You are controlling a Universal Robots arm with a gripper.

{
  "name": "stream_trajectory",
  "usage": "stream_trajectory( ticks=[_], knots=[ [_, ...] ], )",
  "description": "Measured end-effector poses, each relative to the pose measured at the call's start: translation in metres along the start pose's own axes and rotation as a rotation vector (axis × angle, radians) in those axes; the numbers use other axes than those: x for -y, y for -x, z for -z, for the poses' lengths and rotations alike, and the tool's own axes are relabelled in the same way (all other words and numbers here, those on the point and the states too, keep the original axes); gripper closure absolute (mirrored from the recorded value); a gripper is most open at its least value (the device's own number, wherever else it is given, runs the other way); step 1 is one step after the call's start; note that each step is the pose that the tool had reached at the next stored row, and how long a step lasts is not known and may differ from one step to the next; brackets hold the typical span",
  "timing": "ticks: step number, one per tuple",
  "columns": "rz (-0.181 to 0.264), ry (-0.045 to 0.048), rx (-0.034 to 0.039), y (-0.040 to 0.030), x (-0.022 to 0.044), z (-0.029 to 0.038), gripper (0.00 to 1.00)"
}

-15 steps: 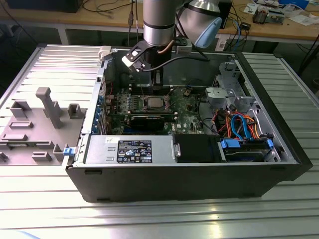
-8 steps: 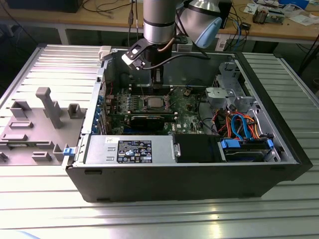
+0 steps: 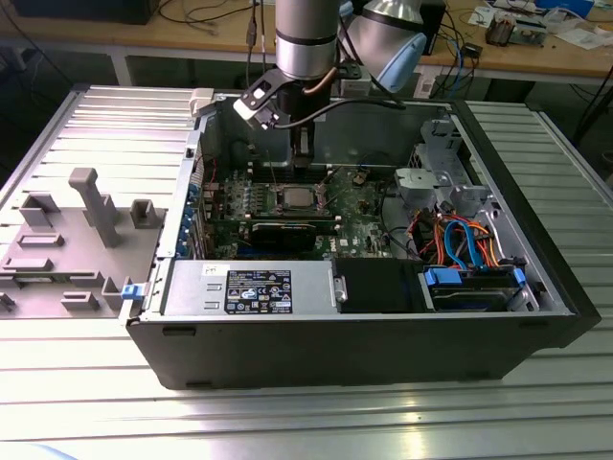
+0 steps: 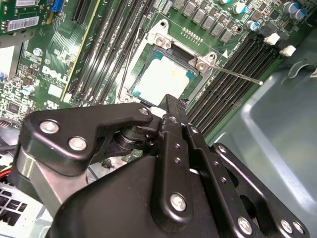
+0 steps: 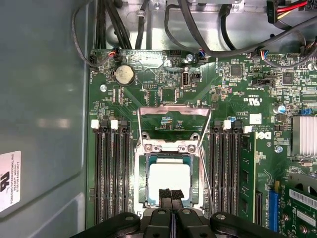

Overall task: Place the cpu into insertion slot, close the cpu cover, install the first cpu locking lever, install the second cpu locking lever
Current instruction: 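Close the cpu cover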

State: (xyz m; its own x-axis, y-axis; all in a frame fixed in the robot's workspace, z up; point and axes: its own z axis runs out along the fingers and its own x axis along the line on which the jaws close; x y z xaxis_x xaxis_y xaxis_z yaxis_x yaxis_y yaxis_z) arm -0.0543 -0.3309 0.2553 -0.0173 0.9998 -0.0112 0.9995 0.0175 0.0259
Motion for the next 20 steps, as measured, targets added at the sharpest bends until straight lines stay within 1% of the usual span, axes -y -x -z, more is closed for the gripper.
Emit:
stream_trajectory(
  ticks=[4,8,20],
  knots=[
    [0.000,0.0000,-0.0001,0.0000,-0.0001,0.0039,0.89],
    [0.000,0.0000,0.0000,0.0000,-0.0001,0.0048,0.89],
    [0.000,-0.0004,-0.0001,0.0001,-0.0017,0.0048,0.89]
  ],
)
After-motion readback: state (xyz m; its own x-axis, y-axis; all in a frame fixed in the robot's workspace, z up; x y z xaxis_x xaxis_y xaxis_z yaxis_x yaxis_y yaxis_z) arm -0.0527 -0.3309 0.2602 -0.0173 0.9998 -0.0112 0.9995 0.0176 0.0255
